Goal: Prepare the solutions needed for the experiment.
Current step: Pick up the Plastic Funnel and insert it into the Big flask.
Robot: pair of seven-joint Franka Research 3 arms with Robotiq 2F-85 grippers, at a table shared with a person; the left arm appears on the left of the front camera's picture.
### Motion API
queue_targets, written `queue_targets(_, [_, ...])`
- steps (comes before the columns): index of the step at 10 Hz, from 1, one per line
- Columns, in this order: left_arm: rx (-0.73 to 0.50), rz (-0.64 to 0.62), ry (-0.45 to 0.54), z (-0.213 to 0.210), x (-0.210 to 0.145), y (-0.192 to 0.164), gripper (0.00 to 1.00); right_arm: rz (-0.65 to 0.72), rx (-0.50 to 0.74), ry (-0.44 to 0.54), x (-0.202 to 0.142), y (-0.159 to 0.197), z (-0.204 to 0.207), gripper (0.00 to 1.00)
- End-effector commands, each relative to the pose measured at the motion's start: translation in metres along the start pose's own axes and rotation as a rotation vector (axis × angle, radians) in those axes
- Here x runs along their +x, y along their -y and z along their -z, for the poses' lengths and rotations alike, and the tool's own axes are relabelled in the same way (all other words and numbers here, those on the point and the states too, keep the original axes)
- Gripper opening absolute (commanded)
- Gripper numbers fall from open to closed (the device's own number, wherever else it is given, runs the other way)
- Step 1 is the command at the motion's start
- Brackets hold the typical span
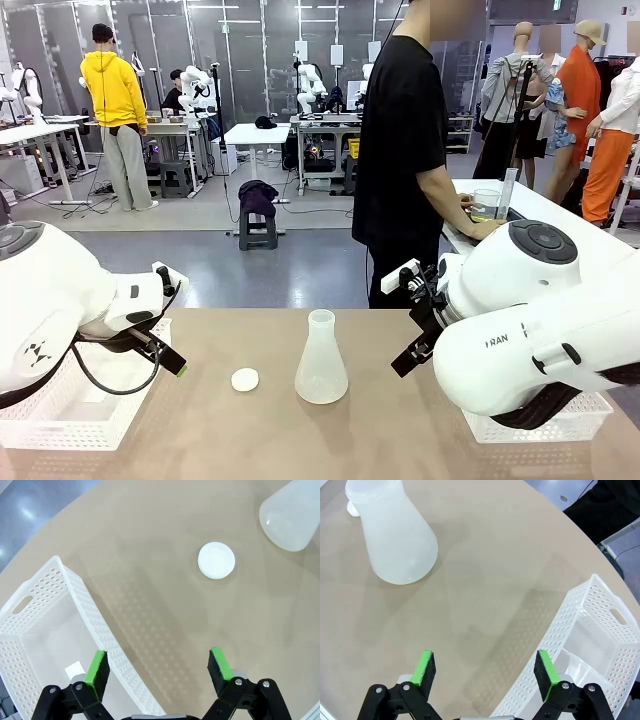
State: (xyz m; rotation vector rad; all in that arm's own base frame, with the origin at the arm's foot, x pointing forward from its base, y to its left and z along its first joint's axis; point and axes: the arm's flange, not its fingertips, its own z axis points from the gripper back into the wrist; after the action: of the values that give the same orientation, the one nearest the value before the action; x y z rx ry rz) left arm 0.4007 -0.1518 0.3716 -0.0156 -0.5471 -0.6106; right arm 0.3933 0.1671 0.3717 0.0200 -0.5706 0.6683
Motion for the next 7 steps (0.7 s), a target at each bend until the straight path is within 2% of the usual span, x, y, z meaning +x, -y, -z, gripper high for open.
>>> queue_targets(1, [0.000, -0.003, 0.000, 0.0000, -0.0003, -0.0011, 1.00, 0.003, 0.000, 0.000, 0.0000, 0.0001, 0.0000, 1.00])
queue_targets(7, [0.000, -0.003, 0.000, 0.0000, -0.0003, -0.0011, 1.00, 0.003, 0.000, 0.000, 0.0000, 0.0001, 0.0000, 1.00])
